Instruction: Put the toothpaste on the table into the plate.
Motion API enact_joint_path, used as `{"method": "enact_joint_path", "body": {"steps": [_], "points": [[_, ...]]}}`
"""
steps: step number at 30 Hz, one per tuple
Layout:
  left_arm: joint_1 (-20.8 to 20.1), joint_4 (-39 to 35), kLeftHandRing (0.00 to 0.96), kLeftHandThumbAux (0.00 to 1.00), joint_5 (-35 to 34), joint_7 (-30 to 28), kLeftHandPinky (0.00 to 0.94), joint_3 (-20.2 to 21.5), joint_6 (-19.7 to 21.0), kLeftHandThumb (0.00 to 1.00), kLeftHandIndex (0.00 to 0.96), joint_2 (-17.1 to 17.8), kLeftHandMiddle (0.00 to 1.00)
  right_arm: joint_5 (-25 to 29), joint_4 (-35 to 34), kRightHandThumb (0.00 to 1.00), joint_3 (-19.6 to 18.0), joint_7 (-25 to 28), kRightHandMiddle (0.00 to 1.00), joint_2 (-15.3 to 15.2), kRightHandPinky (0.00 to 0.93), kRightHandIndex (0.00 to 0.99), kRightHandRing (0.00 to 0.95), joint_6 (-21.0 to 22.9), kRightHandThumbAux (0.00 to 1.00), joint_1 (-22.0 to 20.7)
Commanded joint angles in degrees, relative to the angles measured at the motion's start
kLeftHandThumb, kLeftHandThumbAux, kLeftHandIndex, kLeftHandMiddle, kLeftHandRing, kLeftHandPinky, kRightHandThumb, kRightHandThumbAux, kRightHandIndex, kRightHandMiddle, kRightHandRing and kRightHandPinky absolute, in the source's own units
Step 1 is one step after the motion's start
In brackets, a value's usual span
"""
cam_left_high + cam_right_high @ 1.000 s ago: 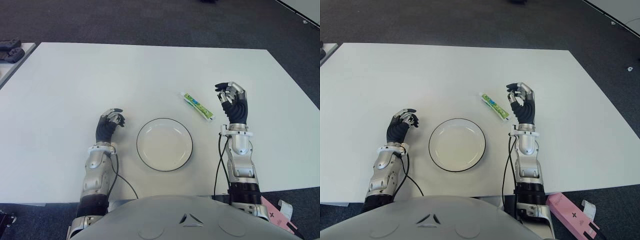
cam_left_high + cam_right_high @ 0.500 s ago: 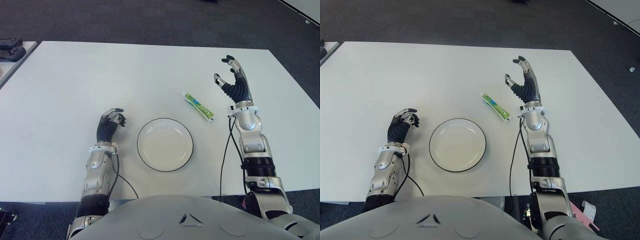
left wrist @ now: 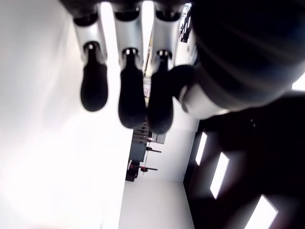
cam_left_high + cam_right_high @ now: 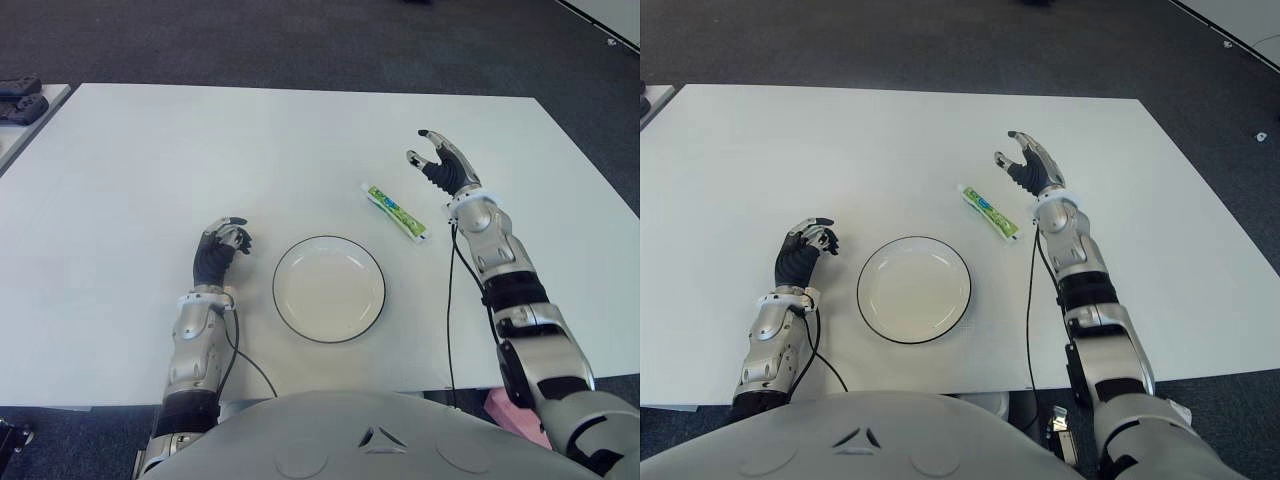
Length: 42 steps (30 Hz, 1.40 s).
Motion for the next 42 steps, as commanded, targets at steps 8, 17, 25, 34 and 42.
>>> {"method": "enact_joint_path", "body": {"steps": [8, 17, 25, 34, 42], "points": [[3.0, 1.9, 0.629, 0.717, 0.1, 0.8, 0.618, -0.2, 2.8, 0.708, 0.434, -0.8, 0.635, -6.8, 10.4, 0.52, 9.5, 2.5, 0.0, 0.2, 0.0, 0.0, 0.0, 3.5, 0.146, -7.0], [3.3, 1.5, 0.624, 0.716, -0.1, 1.0, 0.613, 0.0, 3.3, 0.709, 0.434, -0.9, 0.632, -9.2, 19.1, 0.537, 14.7, 3.4, 0.0, 1.6, 0.0, 0.0, 0.0, 3.7, 0.137, -11.4], [3.6, 1.1, 0.625, 0.716, 0.2, 1.2, 0.617, 0.1, 3.7, 0.709, 0.434, -1.0, 0.632, -9.1, 21.4, 0.555, 17.1, 3.3, 0.0, 1.7, 0.0, 0.0, 0.0, 1.9, 0.135, -10.8], [3.7, 0.9, 0.63, 0.717, 0.8, 1.2, 0.617, -0.2, 3.4, 0.708, 0.434, -0.9, 0.637, -8.9, 22.0, 0.567, 19.3, 4.2, 0.0, 2.1, 0.0, 0.0, 0.0, 0.6, 0.137, -8.8], [3.8, 0.9, 0.629, 0.717, 0.9, 0.7, 0.618, -0.6, 2.8, 0.707, 0.434, -0.7, 0.637, -8.7, 22.2, 0.571, 20.6, 4.9, 0.0, 2.6, 0.0, 0.0, 0.0, 0.2, 0.142, -7.0]]}}
